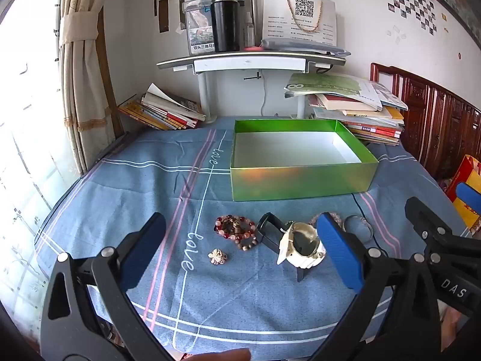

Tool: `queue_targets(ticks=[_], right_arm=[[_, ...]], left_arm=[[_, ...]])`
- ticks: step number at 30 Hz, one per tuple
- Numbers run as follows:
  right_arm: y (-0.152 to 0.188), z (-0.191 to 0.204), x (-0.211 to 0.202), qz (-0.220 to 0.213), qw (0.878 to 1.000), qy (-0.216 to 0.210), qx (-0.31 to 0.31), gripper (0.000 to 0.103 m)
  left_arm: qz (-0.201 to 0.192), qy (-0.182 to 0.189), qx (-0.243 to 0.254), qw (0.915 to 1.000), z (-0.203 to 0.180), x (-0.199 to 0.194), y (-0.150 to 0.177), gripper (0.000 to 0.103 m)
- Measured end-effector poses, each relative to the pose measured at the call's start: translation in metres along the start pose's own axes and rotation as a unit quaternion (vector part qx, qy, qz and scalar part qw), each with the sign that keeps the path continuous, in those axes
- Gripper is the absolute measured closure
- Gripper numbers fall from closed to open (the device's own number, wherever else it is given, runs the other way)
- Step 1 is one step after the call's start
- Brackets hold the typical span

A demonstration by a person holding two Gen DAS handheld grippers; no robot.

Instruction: Organize jewelry

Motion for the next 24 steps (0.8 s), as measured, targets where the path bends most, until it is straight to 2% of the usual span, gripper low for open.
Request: queue_targets(ticks=[24], right_arm=[[0.0003, 0.0003, -0.0003, 0.0, 1.0, 0.0, -0.002, 0.002]], left_arm=[[0.001, -0.002, 0.002, 1.0, -0.0001, 0.0001, 0.0001, 0.004]])
Point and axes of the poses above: each gripper's, at about its wrist camera, not at the fingertips, and x roughly the way its jaws point, z to its left, y to its underside, the point moved 3 cm from there along x, roughly the way its jaws point, and after that the axes turned 8 degrees about z, right-handed, at the moved point
